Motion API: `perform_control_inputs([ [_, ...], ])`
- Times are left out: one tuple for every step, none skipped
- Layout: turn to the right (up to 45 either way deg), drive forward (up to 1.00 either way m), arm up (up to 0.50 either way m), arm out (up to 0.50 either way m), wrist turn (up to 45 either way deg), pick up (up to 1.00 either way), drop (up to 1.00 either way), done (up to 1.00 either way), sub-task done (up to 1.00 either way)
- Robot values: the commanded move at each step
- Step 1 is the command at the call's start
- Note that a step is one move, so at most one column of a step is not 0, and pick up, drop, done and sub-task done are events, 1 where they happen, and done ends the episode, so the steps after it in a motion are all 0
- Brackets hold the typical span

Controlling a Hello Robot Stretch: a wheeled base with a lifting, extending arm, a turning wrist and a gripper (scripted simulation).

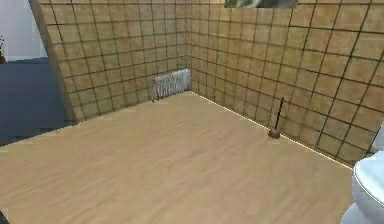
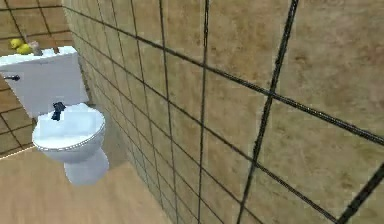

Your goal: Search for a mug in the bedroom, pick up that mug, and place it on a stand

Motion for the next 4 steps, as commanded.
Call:
perform_control_inputs([
  [-15.0, 0.0, 0.0, 0.0, 0.0, 0.0, 0.0, 0.0, 0.0],
  [0.0, 0.5, 0.0, 0.0, 0.0, 0.0, 0.0, 0.0, 0.0],
  [6.0, 0.0, 0.0, 0.0, 0.0, 0.0, 0.0, 0.0, 0.0],
  [0.0, 0.5, 0.0, 0.0, 0.0, 0.0, 0.0, 0.0, 0.0],
])
